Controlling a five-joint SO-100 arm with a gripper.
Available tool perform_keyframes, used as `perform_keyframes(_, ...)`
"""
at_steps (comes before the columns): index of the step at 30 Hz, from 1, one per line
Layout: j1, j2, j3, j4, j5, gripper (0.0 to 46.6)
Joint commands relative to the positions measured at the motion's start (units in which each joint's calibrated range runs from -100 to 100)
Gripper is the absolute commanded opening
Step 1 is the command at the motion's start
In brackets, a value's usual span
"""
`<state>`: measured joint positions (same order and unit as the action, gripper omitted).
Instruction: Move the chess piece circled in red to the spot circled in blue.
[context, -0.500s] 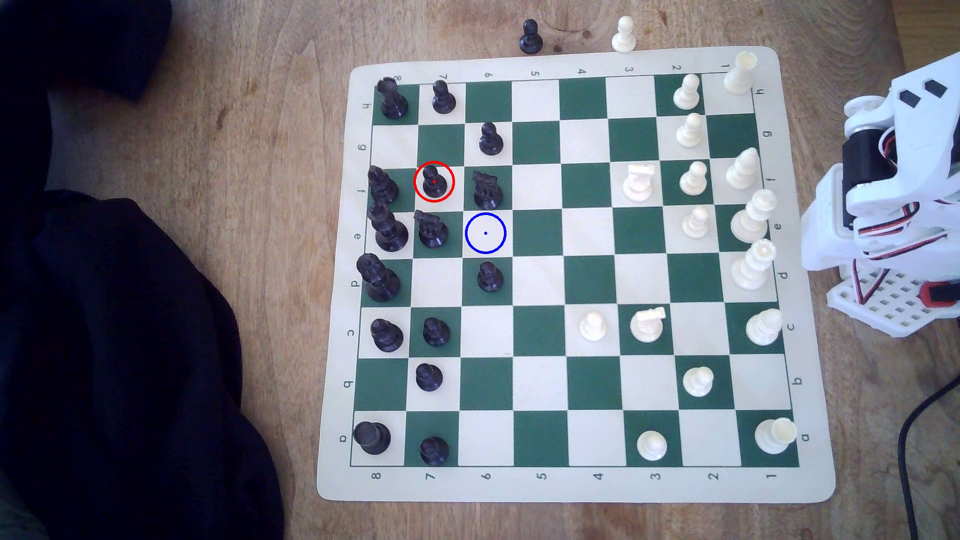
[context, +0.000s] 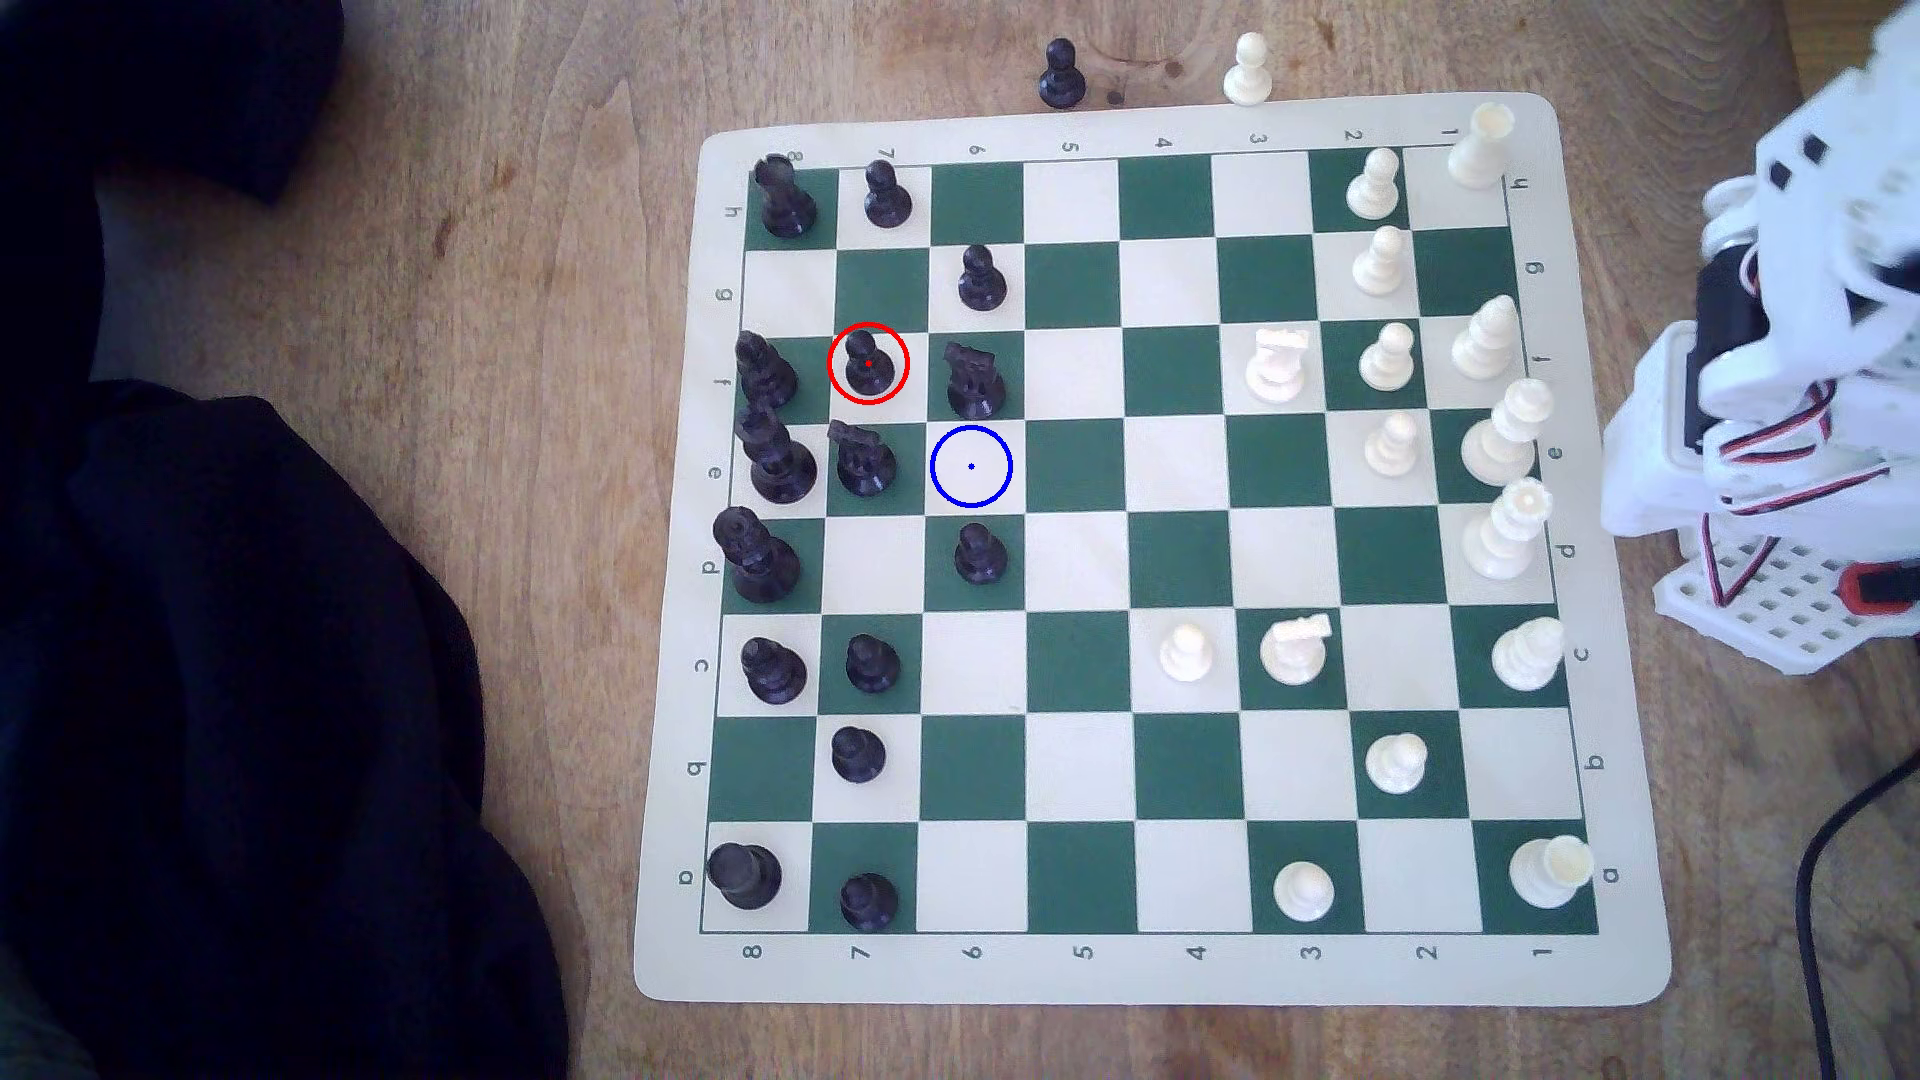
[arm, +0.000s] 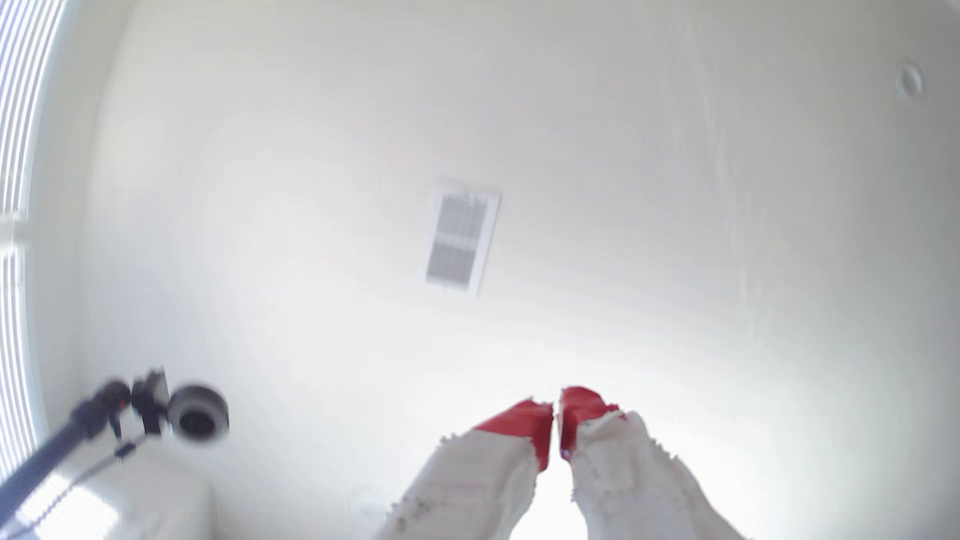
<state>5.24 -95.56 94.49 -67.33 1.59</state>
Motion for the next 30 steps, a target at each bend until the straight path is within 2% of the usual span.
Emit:
perform_keyframes(1,1.22,-0.28,-4.73,18.27,0.15,0.2)
perform_keyframes(8,2.7,-0.28,-10.72,54.72,-0.15,0.2)
perform_keyframes(12,2.94,2.18,-14.43,65.28,-0.2,0.2)
perform_keyframes(20,1.76,24.68,-34.65,82.65,-0.24,0.2)
perform_keyframes(22,0.2,32.57,-43.99,92.06,-0.29,0.2)
perform_keyframes(25,-0.82,37.32,-48.43,94.93,-1.12,0.2)
perform_keyframes(30,-0.43,49.21,-63.39,109.92,-3.22,0.2)
